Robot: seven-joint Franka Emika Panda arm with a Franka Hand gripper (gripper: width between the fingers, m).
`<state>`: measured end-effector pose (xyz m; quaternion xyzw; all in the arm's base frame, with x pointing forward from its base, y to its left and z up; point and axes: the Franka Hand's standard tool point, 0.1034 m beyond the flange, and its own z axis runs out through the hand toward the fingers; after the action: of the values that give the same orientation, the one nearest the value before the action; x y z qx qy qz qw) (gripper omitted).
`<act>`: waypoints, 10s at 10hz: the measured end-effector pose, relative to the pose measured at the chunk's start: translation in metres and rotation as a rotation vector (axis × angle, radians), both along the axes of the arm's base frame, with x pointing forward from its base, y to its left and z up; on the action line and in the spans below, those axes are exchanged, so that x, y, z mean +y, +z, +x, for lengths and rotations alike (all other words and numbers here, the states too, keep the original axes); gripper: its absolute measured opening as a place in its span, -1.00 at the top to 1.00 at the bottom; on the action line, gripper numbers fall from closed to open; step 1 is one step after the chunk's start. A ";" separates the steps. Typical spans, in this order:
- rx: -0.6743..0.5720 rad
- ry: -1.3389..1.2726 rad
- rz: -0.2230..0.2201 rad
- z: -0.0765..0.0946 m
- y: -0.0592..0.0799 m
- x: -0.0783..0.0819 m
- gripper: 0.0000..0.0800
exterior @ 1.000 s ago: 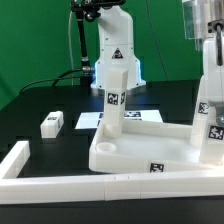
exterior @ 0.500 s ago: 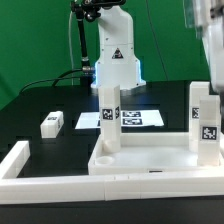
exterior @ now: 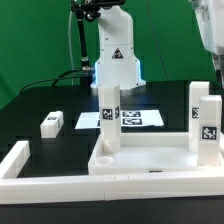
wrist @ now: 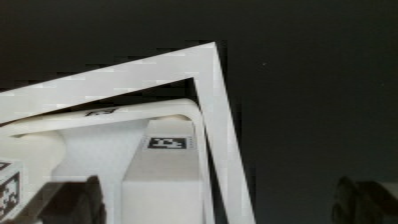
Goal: Assemble desk
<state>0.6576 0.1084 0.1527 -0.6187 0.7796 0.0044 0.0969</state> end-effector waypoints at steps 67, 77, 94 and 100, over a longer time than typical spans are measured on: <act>0.264 1.640 0.365 -0.197 -0.042 -0.287 0.28; -0.098 1.697 -0.351 -0.099 0.030 -0.274 0.28; -0.329 1.433 -0.824 -0.042 0.005 -0.179 0.28; -0.307 1.485 -0.783 -0.047 0.002 -0.189 0.28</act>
Offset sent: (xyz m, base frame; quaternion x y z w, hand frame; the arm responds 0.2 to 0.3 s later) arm -0.0419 -0.0444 0.0229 0.0133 -0.0202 -0.1398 0.9899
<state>0.6104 -0.0806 0.1544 -0.9520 0.0952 -0.2871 -0.0475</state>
